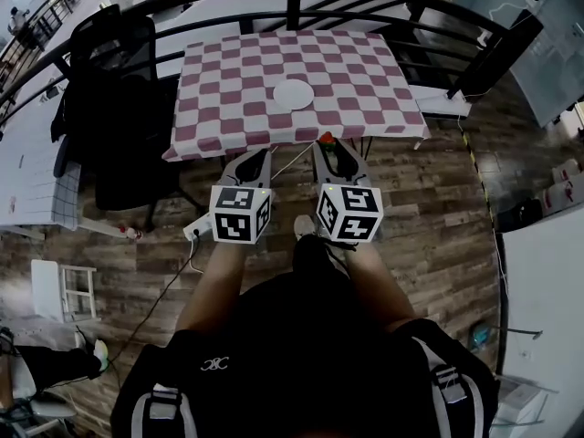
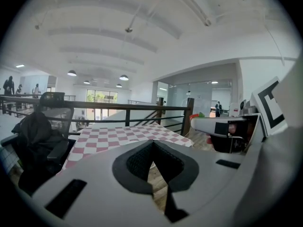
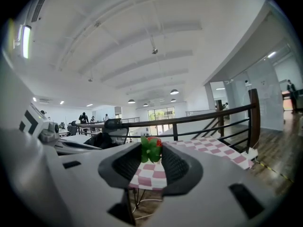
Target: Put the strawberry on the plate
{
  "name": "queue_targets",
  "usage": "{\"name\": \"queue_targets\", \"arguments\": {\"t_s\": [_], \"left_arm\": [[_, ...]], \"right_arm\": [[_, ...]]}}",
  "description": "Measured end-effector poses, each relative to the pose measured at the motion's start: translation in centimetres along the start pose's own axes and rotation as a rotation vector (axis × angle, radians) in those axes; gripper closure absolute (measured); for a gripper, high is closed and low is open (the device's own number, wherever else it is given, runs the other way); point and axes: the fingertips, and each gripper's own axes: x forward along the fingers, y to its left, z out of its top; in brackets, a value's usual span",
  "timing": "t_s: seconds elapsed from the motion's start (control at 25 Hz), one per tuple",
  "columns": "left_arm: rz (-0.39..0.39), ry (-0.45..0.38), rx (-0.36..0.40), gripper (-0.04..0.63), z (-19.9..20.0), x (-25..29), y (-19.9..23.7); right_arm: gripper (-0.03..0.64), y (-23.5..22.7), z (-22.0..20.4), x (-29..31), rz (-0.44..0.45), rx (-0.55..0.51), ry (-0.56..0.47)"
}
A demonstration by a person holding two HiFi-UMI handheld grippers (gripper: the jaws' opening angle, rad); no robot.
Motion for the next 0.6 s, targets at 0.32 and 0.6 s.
{"name": "queue_targets", "arguments": {"t_s": [0.32,0.6], "left_arm": [[0.022,0.002,0.016,0.604,2.7,7.8,2.1],[0.051,0.000,0.025,0.604,6.5,14.9,3.6]], "right_arm": [[0.477,-3.5,1.2,7.8,0.078,-0.011,0.007],[0.477,-8.2,2.8,15.0,0.095,0.012,0.043]]}}
